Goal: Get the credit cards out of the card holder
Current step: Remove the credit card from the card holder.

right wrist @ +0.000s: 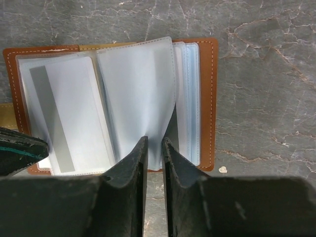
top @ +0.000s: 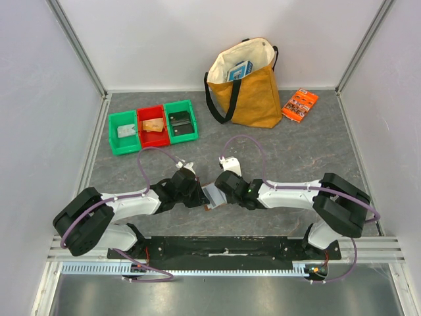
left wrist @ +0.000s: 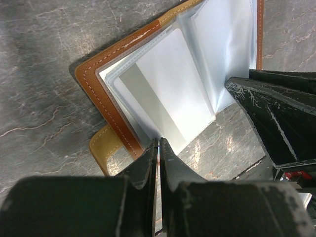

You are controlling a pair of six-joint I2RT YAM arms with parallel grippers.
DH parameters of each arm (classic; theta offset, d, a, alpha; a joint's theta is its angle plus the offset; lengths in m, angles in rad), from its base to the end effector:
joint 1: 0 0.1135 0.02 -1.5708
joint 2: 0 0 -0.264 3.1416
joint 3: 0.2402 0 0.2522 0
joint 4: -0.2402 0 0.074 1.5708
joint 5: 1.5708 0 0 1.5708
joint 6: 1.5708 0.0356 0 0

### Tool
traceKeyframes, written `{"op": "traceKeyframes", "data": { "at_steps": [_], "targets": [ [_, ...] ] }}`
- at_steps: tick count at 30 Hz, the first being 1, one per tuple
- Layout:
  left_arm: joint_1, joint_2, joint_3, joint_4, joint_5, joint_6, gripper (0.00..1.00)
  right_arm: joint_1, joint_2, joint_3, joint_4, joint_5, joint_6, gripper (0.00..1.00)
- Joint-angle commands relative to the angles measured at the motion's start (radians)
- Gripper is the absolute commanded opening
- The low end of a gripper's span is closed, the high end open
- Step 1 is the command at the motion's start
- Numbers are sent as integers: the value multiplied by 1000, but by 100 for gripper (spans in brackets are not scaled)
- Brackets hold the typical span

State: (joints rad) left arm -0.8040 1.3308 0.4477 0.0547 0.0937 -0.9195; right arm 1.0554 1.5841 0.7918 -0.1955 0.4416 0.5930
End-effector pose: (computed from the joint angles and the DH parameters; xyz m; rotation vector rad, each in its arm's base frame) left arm 0.1593 -0.1702 0.1381 -0.1026 2.5966 -0.8469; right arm 0.1595 0.2507 0.1566 -0.3971 2.4002 0.1646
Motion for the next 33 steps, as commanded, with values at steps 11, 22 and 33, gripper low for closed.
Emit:
{"op": "traceKeyframes", "data": {
  "at_steps": [11,22,33],
  "targets": [
    [-9,-56,-7,-7,-23,-24,9,41,-90,26,86,-230,-173,18],
    [-8,-257,-81,-49,-136,-94,15,55,-12,69,186,-428,-228,21],
    [-8,-541,-130,-185,-238,-140,26,55,39,118,200,-474,-234,38]
  ]
}}
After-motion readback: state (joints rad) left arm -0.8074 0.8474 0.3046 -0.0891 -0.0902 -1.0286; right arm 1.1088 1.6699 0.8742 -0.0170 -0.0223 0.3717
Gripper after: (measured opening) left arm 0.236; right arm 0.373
